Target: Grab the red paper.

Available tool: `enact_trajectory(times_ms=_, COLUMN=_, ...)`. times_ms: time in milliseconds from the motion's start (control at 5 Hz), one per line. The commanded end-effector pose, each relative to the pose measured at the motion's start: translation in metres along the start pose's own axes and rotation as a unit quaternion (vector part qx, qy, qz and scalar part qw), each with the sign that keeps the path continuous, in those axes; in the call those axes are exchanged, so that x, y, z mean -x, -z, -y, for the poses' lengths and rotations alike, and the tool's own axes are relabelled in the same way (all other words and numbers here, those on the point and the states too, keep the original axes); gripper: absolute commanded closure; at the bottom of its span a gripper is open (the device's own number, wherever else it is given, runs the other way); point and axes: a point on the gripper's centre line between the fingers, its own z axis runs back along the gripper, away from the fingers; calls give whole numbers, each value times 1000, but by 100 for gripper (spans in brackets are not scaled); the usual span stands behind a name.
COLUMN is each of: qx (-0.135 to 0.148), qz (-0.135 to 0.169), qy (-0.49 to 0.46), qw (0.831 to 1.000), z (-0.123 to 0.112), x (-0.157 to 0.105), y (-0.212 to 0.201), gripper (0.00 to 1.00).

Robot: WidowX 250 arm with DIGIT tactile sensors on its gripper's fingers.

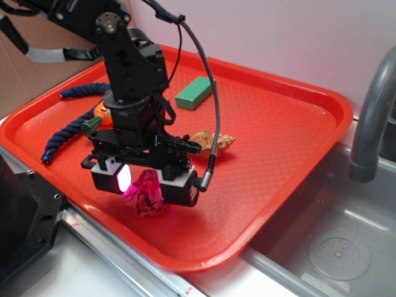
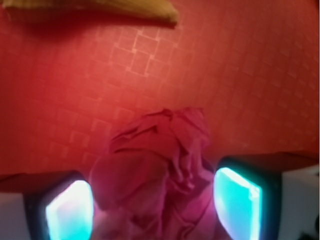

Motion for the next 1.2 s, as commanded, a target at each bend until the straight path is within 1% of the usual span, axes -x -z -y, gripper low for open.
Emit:
enact_trajectory(times_ms=0, qx=-6, qz=-2, qy=1, qw=1000, z=4, x=-3, y=9, gripper=0)
enact_trajectory(times_ms=200, qx=-13, qz=1, qy=-5, qw=1000, z=5, x=-5, y=12, gripper=100)
enact_trajectory(times_ms=400, qx=-18, qz=-4, qy=-6, qw=1000, z=5, x=-4, y=13, gripper=100)
enact_trajectory(times_ms=600, qx=-26, qz=-1, qy=1, qw=1000, z=6, x=-5, y=11, gripper=100)
enact_trajectory(times_ms=800, qx=-34, qz=17, qy=67, qw=997, z=8, x=-10, y=-17, gripper=100)
enact_trajectory(times_ms=1000, qx=-32, qz=33, qy=139, qw=989, z=3, x=-20, y=-59, gripper=100)
